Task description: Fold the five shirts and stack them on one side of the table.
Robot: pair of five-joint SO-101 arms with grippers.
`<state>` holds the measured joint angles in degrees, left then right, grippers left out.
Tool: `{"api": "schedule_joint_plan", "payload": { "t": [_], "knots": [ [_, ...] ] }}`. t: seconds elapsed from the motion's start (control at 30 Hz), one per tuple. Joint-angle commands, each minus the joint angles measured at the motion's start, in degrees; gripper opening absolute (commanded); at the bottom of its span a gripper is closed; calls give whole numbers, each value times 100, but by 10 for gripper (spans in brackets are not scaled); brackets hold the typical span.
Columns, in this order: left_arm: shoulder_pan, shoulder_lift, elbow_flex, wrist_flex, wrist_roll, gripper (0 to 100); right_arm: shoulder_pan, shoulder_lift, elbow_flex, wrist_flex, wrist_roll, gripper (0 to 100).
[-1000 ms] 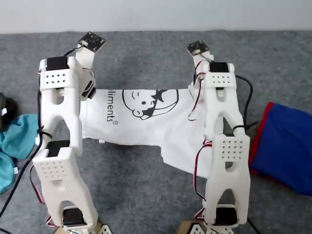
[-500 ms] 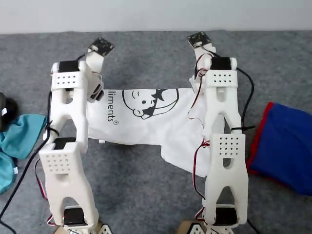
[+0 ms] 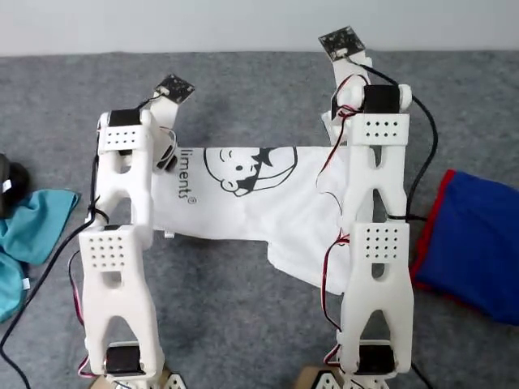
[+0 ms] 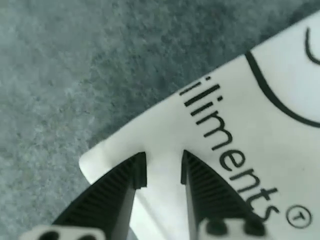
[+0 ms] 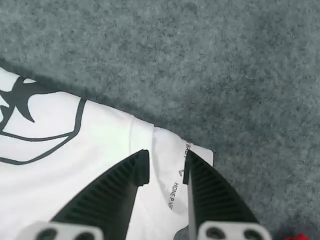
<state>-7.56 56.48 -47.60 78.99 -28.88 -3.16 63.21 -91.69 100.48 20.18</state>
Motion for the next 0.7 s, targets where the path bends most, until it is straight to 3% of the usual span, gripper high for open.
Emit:
{"api": "schedule_joint_plan", "payload": {
  "t": [0.0,0.37,0.53,0.67],
  "knots": [
    [-70,211,-945,229,44,118,13,-523,-290,233,-53,122],
    [-88,1046,-2870,949,53,117,13,-523,-290,233,-53,122],
    [62,1090,-3679,2145,26,115,31,-523,-290,233,-53,122],
    [132,1064,-3591,2180,53,115,22,-514,-273,233,-53,122]
  ]
}}
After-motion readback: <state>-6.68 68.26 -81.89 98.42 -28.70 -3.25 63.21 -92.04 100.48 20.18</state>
